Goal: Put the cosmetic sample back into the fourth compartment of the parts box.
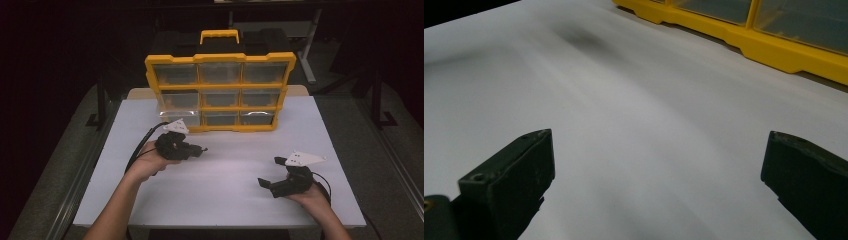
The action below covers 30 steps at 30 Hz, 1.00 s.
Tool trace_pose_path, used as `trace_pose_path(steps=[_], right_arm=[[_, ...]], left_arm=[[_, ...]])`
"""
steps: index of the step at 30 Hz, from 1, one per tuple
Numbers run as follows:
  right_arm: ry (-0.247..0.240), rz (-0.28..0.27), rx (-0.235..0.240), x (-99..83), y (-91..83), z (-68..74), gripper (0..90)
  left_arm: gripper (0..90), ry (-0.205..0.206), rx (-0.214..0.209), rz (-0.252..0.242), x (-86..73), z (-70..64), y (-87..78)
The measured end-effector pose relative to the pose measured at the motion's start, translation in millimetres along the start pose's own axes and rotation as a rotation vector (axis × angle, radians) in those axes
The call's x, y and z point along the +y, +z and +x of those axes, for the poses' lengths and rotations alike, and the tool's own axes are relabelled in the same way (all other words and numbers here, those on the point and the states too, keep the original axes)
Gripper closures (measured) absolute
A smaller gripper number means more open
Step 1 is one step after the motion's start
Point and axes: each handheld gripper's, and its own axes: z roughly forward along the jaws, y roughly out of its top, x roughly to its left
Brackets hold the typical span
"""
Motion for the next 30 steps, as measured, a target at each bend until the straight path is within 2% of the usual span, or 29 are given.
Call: trace_pose_path(steps=[5,10,16,22,23,25,26,27,30], right_arm=[[-0.003,0.003,0.0,-0.1,0.6,0.2,0.3],[0.003,0.001,0.002,0.0,0.2,-1.1,0.3],[0.002,0.002,0.002,0.2,1.0,-1.0,0.3],[0.004,0.002,0.001,0.1,0.6,-1.0,0.3],[0.0,0.001,0.0,0.1,0.7,-1.3,0.3],[0.008,0.004,0.003,0.1,0.4,-0.5,0.3],[0.008,0.004,0.003,0.1,0.4,-0.4,0.3],[0.008,0.005,0.003,0.1,0.4,-0.5,0.3],[0.007,0.003,0.003,0.1,0.5,-0.7,0.3]], left_arm=[[81.1,-0.006,0.002,-0.003,-0.6,1.7,-6.9],[81.1,0.013,0.008,0.023,0.6,2.7,-12.7],[81.0,0.0,0.023,0.019,3.6,2.9,-22.8],[81.1,0.021,0.037,0.03,10.6,6.8,-35.0],[81.0,0.008,0.036,0.021,11.6,6.3,-35.9],[81.1,0.009,0.028,0.019,13.9,7.6,-38.6],[81.1,0.022,0.03,0.027,15.3,9.1,-40.1],[81.1,0.002,0.03,0.018,16.2,7.8,-40.2],[81.0,0.012,0.023,0.026,19.7,10.1,-43.9]])
